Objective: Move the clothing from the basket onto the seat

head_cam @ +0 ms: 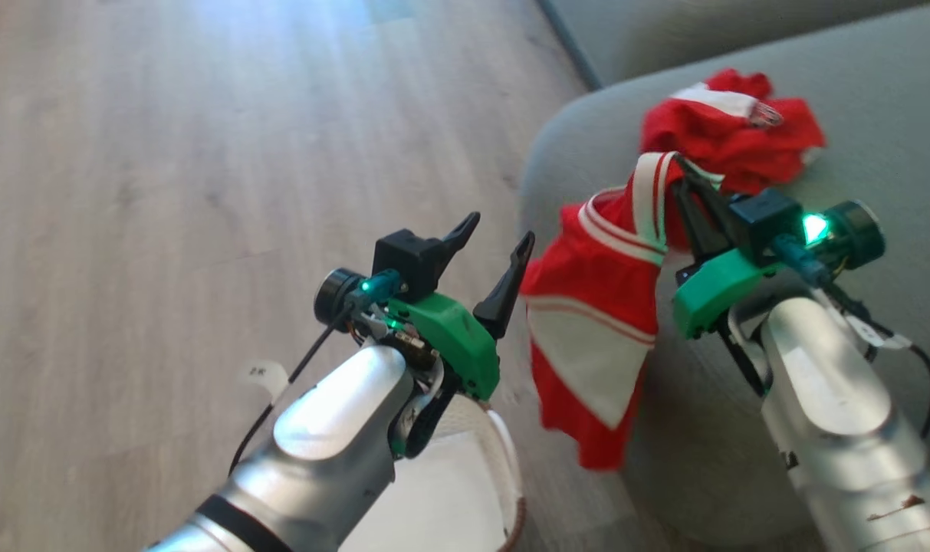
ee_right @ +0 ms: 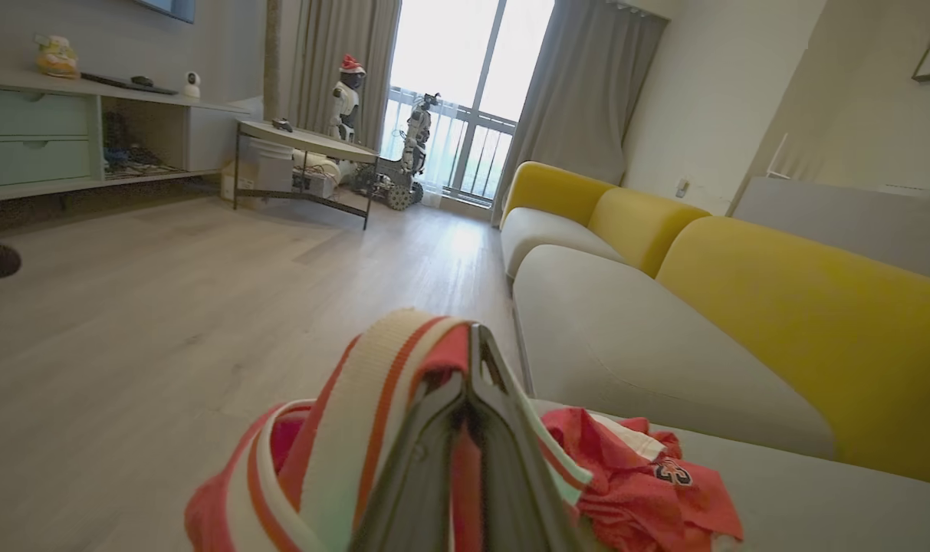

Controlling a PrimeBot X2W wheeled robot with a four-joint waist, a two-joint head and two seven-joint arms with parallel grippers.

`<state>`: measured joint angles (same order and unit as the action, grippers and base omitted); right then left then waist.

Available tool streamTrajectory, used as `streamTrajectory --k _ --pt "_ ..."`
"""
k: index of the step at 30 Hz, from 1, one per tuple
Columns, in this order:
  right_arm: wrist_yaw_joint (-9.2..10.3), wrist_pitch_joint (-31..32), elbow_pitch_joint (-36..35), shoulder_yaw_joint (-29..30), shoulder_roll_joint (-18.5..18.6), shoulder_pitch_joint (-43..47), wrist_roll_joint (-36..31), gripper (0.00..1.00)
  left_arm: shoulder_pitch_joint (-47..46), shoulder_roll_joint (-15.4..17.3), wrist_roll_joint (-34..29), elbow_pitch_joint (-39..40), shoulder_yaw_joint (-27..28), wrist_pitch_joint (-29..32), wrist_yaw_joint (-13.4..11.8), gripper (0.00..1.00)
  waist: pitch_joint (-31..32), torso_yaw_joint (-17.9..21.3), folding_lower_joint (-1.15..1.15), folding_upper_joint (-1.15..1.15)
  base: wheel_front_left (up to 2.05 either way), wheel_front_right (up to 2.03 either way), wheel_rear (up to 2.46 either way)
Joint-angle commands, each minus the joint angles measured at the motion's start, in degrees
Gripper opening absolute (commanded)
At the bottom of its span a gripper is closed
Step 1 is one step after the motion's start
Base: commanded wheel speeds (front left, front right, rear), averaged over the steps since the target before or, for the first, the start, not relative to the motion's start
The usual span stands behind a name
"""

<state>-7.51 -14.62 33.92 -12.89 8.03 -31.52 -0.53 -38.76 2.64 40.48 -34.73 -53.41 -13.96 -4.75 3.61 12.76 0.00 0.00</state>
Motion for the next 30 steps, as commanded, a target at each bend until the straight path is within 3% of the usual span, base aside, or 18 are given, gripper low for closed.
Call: streamTrajectory --k 1,9,15,23,30 --pt "0.02 -0.4 -2.9 -0.3 0.3 -4.0 -0.4 0.0 -1.6 0.4 -0.4 1.9 1.7 -0.9 -0.6 1.0 -1.5 5.4 0.0 0.0 0.0 0.0 0.0" --pt "0.02 -0.4 -5.8 0.1 2.4 -6.7 -0.1 0.0 -0.7 0.3 -1.7 2.9 1.3 -1.0 -1.0 1.0 -3.4 10.7 0.0 0.0 0.0 0.0 0.0" --pt "0.02 0.2 -6.7 -0.5 4.0 -9.4 1.6 0.0 0.0 0.2 -3.0 4.5 1.4 -1.0 -1.7 1.0 -5.0 12.1 0.0 0.0 0.0 0.0 0.0" --pt "0.02 2.9 -3.1 -2.5 8.7 -22.4 5.6 0.0 -0.7 0.2 -5.7 5.5 2.6 -1.0 -2.6 1.0 -9.6 8.3 0.0 0.0 0.0 0.0 0.0" --pt "0.02 5.0 2.4 1.3 15.8 -38.7 6.1 0.0 -4.5 0.9 -9.6 8.6 3.9 -1.0 -3.3 1.0 -17.9 2.2 0.0 0.0 0.0 0.0 0.0"
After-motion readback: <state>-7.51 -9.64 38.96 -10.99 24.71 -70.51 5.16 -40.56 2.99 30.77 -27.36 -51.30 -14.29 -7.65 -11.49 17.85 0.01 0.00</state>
